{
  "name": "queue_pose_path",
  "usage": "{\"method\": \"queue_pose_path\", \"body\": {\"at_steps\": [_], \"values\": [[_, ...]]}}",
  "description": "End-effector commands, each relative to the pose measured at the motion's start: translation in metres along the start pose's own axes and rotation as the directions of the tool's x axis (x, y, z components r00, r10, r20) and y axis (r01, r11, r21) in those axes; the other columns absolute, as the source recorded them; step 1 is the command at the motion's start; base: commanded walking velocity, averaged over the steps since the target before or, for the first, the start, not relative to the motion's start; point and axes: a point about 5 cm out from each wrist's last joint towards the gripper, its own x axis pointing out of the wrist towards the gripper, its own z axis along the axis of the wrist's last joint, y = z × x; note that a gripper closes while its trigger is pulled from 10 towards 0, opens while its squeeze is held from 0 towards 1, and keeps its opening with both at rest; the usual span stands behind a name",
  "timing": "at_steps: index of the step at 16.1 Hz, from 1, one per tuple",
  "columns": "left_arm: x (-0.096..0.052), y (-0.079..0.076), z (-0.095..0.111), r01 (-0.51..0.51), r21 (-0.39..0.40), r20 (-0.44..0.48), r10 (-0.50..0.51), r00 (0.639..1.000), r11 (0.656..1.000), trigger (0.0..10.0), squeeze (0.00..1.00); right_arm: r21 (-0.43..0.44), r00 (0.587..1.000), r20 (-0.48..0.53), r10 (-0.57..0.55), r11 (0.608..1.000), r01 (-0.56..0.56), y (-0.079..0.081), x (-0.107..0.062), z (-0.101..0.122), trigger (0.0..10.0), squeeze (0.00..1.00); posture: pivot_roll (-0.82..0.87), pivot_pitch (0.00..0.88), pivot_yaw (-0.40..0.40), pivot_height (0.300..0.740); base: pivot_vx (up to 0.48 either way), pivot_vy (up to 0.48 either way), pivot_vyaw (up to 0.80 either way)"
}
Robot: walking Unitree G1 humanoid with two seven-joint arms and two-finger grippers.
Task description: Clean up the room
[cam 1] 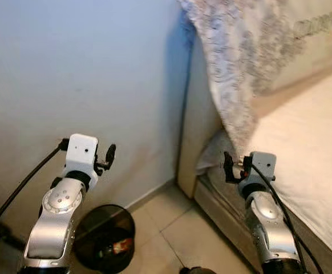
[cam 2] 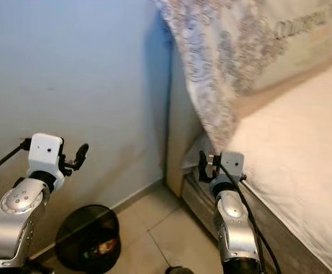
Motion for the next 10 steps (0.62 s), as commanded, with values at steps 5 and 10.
{"method": "queue_pose_path", "body": {"at_steps": [5,10], "values": [[0.007,-0.001,0.001,-0.023,0.001,0.008,0.023,1.0,1.0,10.0,0.0,-0.02,0.999,-0.01,-0.035,0.999,0.035,-0.009,0.004,0.004,10.0,1.0,0.03,0.0,-0.004,0.74,0.0,-0.268,-0.39],[0.012,-0.003,0.003,-0.015,0.012,0.026,0.015,1.0,1.0,10.0,0.0,-0.08,0.998,0.015,-0.063,0.995,0.064,-0.014,0.008,0.009,10.0,1.0,0.02,0.0,-0.014,0.74,0.0,-0.269,0.0]]}}
